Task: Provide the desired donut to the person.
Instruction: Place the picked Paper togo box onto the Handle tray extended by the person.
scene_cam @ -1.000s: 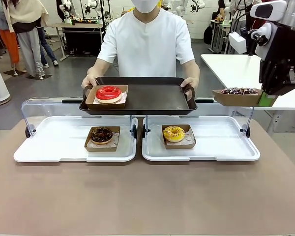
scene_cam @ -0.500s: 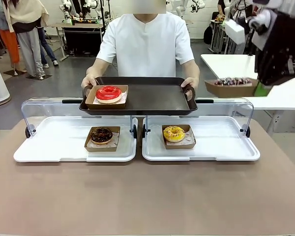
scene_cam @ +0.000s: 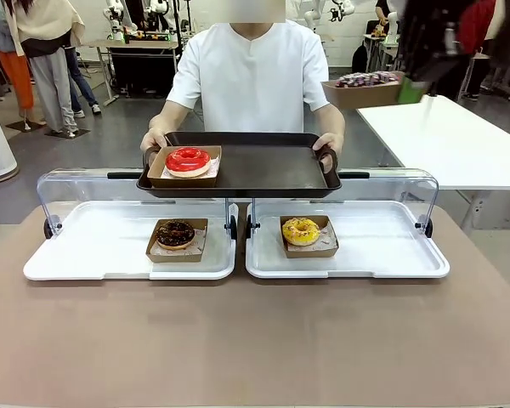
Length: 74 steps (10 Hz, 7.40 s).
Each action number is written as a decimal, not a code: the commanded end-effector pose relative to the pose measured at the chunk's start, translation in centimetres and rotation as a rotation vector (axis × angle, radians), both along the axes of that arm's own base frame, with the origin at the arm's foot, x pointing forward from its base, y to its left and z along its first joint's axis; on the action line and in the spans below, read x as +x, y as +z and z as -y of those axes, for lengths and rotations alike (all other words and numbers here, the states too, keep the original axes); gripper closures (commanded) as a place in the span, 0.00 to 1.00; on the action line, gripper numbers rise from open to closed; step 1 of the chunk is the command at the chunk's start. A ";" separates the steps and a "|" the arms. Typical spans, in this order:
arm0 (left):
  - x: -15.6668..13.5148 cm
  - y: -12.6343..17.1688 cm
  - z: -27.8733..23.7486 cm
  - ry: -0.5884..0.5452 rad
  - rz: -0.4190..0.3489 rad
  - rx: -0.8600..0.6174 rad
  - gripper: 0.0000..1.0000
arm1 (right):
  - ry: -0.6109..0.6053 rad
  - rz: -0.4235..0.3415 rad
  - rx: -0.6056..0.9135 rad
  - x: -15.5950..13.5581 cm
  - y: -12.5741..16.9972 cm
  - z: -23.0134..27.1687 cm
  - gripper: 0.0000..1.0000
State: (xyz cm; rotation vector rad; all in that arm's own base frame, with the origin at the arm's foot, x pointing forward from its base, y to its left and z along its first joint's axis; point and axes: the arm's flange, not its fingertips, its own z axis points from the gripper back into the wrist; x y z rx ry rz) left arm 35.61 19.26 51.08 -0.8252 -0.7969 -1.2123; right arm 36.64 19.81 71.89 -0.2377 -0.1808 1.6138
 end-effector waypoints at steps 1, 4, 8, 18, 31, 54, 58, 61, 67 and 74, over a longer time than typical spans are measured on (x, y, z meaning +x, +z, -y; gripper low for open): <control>-0.1 0.2 -0.1 0.000 0.013 -0.016 0.00 | -0.014 0.010 -0.004 3.3 0.7 -3.1 0.98; -0.1 0.2 -0.1 0.000 0.013 -0.016 0.00 | -0.014 0.034 0.004 7.0 -1.0 -6.7 0.98; -0.1 0.2 -0.1 0.000 0.013 -0.016 0.00 | -0.007 0.047 0.080 10.0 -5.9 -7.7 0.98; -0.1 0.2 -0.1 0.000 0.013 -0.016 0.00 | -0.027 -0.026 0.156 11.4 -13.8 -9.5 0.98; -0.1 0.2 -0.1 0.000 0.013 -0.016 0.00 | -0.034 -0.111 0.169 11.8 -16.5 -9.9 0.39; -0.1 0.2 -0.1 0.000 0.013 -0.016 0.00 | 0.106 -0.277 0.047 -4.0 -10.2 -0.3 0.00; -0.1 0.2 -0.1 0.000 0.013 -0.016 0.00 | 0.106 -0.277 0.047 -4.0 -10.2 -0.3 0.00; -0.1 0.2 -0.1 0.000 0.013 -0.016 0.00 | 0.106 -0.277 0.047 -4.0 -10.2 -0.3 0.00; -0.1 0.2 -0.1 0.000 0.013 -0.016 0.00 | 0.089 -0.184 0.190 -4.6 -9.4 2.8 0.00; -0.1 0.2 -0.1 0.000 0.013 -0.016 0.00 | 0.126 -0.095 1.091 -8.6 -18.7 25.8 0.00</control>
